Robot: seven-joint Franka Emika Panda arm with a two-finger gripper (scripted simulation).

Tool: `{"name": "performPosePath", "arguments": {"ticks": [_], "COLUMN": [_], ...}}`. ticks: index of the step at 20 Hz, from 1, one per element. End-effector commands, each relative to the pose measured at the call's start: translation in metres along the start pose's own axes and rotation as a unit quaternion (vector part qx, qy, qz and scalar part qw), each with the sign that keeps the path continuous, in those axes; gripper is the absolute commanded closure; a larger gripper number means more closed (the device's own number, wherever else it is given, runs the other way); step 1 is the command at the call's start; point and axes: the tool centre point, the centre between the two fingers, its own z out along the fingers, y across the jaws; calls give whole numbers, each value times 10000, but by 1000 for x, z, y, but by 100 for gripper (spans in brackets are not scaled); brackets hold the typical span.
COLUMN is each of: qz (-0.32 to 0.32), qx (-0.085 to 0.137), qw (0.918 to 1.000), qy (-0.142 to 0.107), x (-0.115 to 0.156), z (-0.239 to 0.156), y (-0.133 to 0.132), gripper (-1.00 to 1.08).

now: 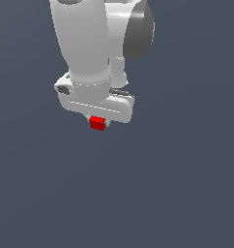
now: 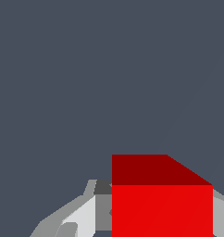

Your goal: Pick up the red cube and move it to a goal position.

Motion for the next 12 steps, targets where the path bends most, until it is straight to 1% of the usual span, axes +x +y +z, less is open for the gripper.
{"name": "performPosePath", "arguments": {"ticks": [1,6,12], "qz": [0,0,-4], "qx": [-2,-2,-2], "qw": [10000,10000,10000], "qy": [-5,-5,-5], "x": [0,1,2], "z": [-23,-55,-74], "y": [2,5,6], "gripper": [108,108,108]}}
